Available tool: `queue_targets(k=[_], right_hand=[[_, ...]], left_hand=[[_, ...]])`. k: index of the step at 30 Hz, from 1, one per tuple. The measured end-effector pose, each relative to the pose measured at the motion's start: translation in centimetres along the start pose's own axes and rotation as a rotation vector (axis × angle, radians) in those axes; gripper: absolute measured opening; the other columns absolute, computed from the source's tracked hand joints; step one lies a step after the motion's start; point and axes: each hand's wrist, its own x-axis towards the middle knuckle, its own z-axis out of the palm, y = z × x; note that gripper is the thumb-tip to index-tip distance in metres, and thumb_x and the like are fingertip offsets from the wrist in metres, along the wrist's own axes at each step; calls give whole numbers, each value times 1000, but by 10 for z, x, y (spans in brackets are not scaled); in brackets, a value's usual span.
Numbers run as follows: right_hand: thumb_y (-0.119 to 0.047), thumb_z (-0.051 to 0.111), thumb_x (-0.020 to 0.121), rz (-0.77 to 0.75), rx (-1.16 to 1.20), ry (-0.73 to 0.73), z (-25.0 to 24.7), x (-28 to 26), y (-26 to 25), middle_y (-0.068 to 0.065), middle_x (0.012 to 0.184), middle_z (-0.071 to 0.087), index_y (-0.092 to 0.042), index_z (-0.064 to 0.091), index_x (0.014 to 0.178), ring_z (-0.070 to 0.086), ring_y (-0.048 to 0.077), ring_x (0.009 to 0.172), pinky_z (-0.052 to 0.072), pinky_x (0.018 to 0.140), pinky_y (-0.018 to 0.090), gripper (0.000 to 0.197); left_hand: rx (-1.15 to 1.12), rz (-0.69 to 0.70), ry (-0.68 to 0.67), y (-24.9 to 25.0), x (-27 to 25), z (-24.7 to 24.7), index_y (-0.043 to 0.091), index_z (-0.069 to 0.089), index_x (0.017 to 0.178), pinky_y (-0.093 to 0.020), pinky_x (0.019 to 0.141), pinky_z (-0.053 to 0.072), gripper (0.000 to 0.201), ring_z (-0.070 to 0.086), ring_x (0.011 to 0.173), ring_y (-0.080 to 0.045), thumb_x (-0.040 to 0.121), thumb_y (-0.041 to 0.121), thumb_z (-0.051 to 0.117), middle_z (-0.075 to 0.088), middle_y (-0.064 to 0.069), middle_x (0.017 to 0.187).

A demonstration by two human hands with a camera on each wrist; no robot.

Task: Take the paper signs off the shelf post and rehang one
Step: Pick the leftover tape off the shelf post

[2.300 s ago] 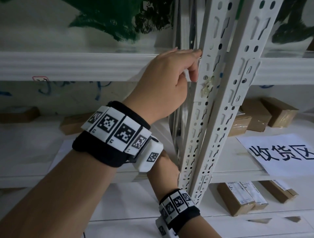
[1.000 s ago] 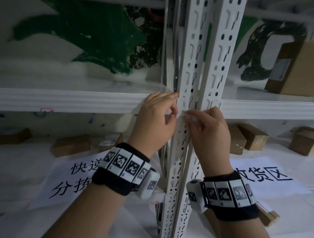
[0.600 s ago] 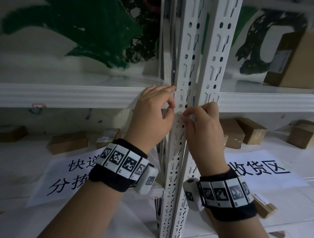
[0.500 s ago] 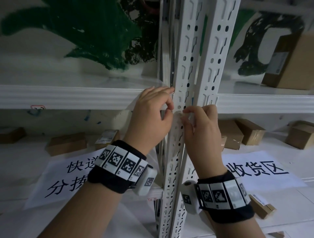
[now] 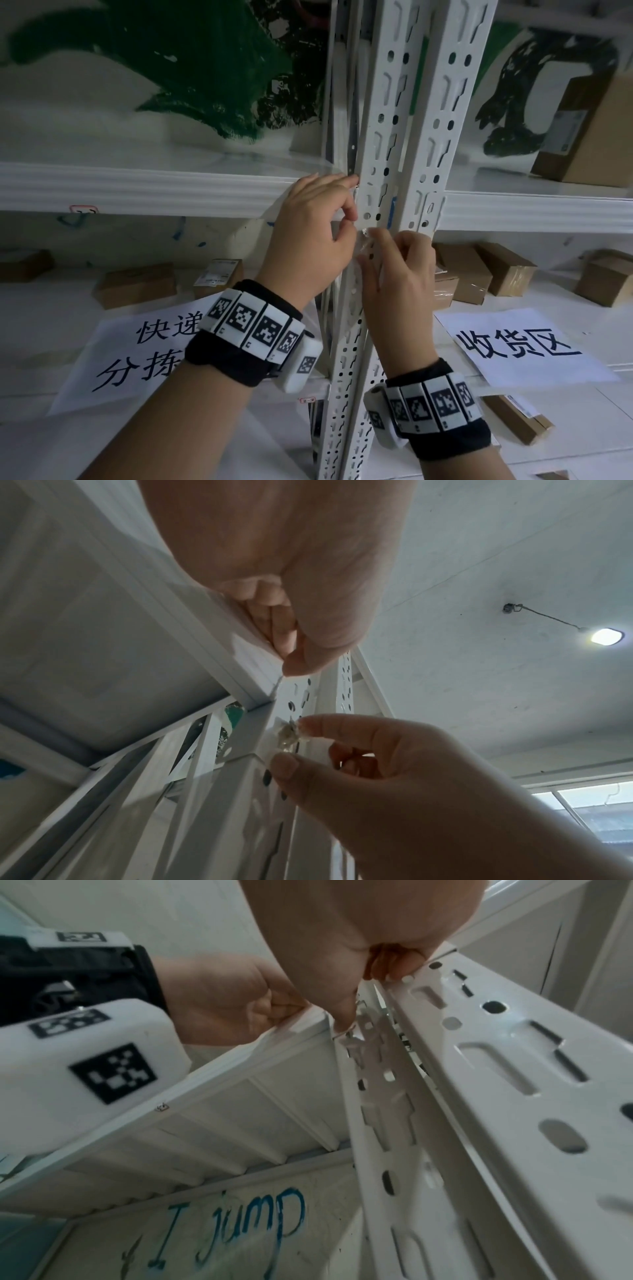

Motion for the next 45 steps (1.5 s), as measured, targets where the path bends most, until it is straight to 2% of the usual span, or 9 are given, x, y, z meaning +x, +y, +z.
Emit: queue_targets(k=[5,9,16,19,24,29,32,41,45], right_hand=[[-16,76,94,8,8,-62,-15,13,0,9,113,55,-14,68,128,60,29,99,55,82,47,35],[-19,76,92,23,-21,-100,-15,9,-8,7,115,52,-19,54,149,56,26,100,52,87,40,61],[-17,77,89,37,-101,-83,-11,7,-6,10,112,54,-15,71,112,58,31,98,54,83,46,24],[-17,82,84,14,-203,-105,-9,2,-7,10,113,53,-16,68,106,56,32,96,52,79,47,26],[-22,70,99,19,-72,12,-8,9,-2,9,109,59,-16,70,125,62,31,94,54,74,42,26],[-19,74,97,17,-25,11,-4,6,6,8,103,59,-14,80,105,59,28,88,54,74,47,11],[-19,82,92,-31,-12,-40,-3,-8,11,11,108,60,-14,82,97,57,29,96,51,82,42,8],[-8,75,98,162,323,-177,5,-61,6,1,101,66,-9,81,113,64,13,89,58,79,39,16],[-7,77,97,175,347,-161,15,-79,0,0,100,74,-10,80,117,70,15,86,61,76,40,20]], left_hand=[[-5,-3,-4,1,0,0,15,64,82,-33,122,28,11,54,132,-11,83,5,69,66,1,136],[2,-3,-3,1,-1,-1,15,65,82,-33,122,28,9,54,133,-12,85,7,69,66,1,136],[5,-11,-6,0,0,0,14,63,81,-34,121,30,11,55,131,-11,83,4,67,66,0,135],[19,-25,16,1,2,1,14,63,81,-29,120,30,11,57,128,-9,83,4,66,68,2,132],[40,-21,12,1,1,2,15,62,80,-29,119,31,12,58,127,-9,83,4,67,68,2,132],[23,-8,-6,-1,0,2,14,63,81,-32,120,31,10,57,128,-9,84,5,66,67,2,134],[11,1,-42,-2,0,-3,14,63,81,-36,120,32,9,56,131,-12,84,5,66,66,0,136],[-36,45,-211,-6,-1,-18,16,64,82,-42,126,21,9,42,146,-16,87,10,68,53,-5,151],[-88,-36,-296,-8,-13,-30,19,64,87,-43,128,17,8,30,153,-19,91,13,67,47,0,155]])
